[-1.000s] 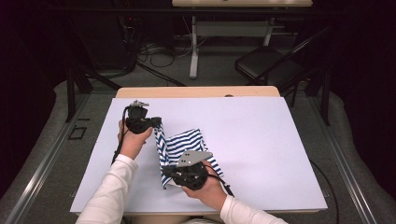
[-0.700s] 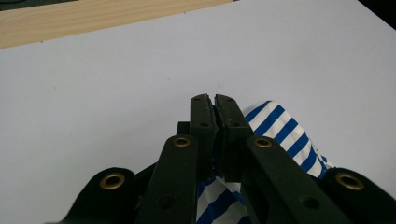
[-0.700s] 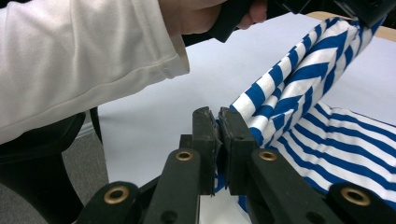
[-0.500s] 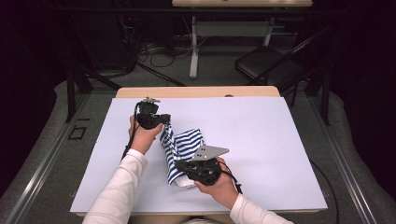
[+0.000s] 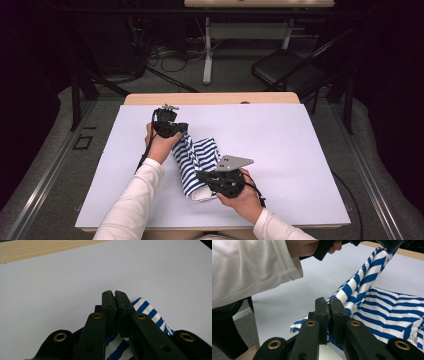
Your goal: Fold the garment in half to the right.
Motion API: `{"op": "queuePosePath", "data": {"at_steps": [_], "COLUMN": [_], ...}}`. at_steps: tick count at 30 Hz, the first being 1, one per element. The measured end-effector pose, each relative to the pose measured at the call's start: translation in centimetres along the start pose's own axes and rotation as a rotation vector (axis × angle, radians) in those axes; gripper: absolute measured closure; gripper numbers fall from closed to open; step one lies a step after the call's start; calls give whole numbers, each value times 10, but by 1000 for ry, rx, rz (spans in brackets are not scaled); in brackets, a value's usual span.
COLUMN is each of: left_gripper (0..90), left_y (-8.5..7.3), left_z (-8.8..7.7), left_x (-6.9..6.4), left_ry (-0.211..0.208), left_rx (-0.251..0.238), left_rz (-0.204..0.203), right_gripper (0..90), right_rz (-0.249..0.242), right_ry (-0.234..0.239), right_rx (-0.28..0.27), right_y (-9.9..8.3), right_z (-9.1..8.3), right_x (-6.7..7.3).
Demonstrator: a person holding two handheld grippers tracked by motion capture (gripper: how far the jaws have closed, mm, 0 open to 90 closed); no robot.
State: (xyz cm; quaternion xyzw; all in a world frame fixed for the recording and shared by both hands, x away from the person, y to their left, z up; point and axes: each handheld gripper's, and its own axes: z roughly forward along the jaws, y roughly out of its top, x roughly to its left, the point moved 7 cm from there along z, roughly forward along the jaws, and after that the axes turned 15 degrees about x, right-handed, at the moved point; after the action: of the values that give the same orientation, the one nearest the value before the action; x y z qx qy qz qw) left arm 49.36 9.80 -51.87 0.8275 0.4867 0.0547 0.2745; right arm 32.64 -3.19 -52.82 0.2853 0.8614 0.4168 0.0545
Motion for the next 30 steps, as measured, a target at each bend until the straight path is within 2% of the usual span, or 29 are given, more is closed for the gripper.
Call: {"op": "queuePosePath", "data": {"at_steps": [20,30], "left_gripper": [866,866], "left_y": [9,12], "left_z": [19,29], "left_x": [-14,-20], "left_ry": [-19,-22], "left_rx": [20,33], "left_rz": [9,18], "right_gripper": [857,857], "right_rz": [8,28], "right_ry": [-23,-31], "right_rx": [13,16], "right_y": [-12,-18], "right_z": [-4,-7], "right_x": [-7,-13]}}
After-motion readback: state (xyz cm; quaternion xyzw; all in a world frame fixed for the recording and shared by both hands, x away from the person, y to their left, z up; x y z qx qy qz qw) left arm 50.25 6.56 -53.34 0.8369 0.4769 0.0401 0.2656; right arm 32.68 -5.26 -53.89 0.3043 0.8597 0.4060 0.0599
